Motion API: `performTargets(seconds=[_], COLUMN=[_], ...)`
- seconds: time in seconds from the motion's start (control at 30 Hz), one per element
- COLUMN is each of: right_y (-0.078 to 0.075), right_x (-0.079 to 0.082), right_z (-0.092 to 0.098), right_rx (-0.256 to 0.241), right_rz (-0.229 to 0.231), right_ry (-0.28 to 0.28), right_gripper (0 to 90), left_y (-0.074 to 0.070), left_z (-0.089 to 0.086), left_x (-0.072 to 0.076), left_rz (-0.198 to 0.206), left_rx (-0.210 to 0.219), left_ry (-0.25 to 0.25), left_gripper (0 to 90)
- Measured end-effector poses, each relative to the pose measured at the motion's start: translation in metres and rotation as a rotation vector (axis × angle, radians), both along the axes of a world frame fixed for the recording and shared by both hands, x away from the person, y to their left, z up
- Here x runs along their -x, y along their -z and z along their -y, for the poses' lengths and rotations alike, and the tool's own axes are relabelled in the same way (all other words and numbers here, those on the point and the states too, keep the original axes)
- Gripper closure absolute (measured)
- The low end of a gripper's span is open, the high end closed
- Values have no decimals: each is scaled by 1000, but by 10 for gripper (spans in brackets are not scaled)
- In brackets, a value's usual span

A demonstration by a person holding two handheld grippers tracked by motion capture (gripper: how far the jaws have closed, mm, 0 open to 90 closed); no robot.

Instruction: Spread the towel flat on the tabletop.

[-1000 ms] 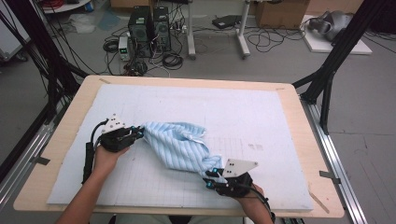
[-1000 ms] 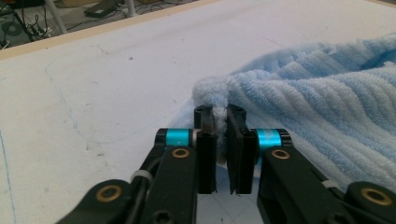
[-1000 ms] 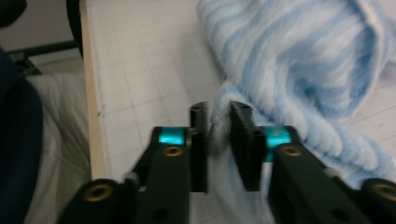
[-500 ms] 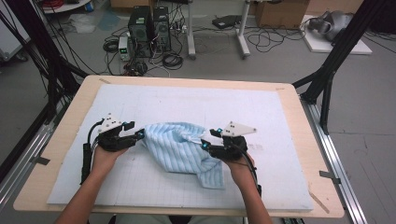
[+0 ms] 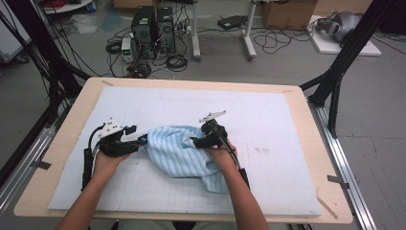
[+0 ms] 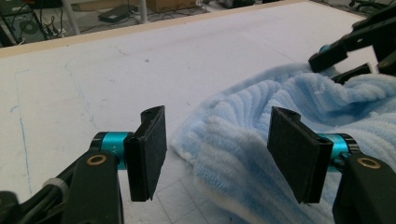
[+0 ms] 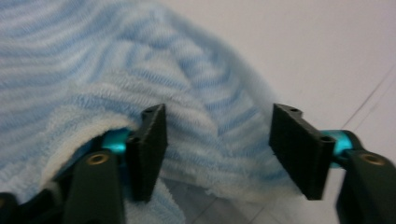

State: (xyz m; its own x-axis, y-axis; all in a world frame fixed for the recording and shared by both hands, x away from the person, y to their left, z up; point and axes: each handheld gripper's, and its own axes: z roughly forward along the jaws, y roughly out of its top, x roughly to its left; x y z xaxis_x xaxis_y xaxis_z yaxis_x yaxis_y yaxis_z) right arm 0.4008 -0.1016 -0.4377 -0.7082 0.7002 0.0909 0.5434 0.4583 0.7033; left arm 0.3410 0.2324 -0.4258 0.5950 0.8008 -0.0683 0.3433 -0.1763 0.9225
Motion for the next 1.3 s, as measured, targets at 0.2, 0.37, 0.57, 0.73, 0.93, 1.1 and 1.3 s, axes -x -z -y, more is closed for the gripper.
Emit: performTargets(seconds=[0.2,0.37,0.57,0.73,0.93,1.1,1.3], right_y=[-6,-18,-22,-29,-32,-35,-32], right_x=[2,-6,-20,-33,-39,-39,-36], right_z=[4,27,52,73,96,116,125], right_rx=[82,25,15,52,68,131,132], right_rz=[77,156,198,233,262,283,254], right_ry=[-47,73,192,304,432,567,566], right_gripper=[847,853,855,857,856,855,693], left_y=[1,0,2,3,5,6,8], left_z=[-3,-1,5,8,17,21,24], left_x=[2,3,3,4,5,6,6], left_rz=[-2,9,1,-2,-10,-17,-23], left_rx=[6,13,19,27,29,18,19], left_ry=[-8,-4,12,20,46,67,82], left_gripper=[373,373,373,374,374,374,377])
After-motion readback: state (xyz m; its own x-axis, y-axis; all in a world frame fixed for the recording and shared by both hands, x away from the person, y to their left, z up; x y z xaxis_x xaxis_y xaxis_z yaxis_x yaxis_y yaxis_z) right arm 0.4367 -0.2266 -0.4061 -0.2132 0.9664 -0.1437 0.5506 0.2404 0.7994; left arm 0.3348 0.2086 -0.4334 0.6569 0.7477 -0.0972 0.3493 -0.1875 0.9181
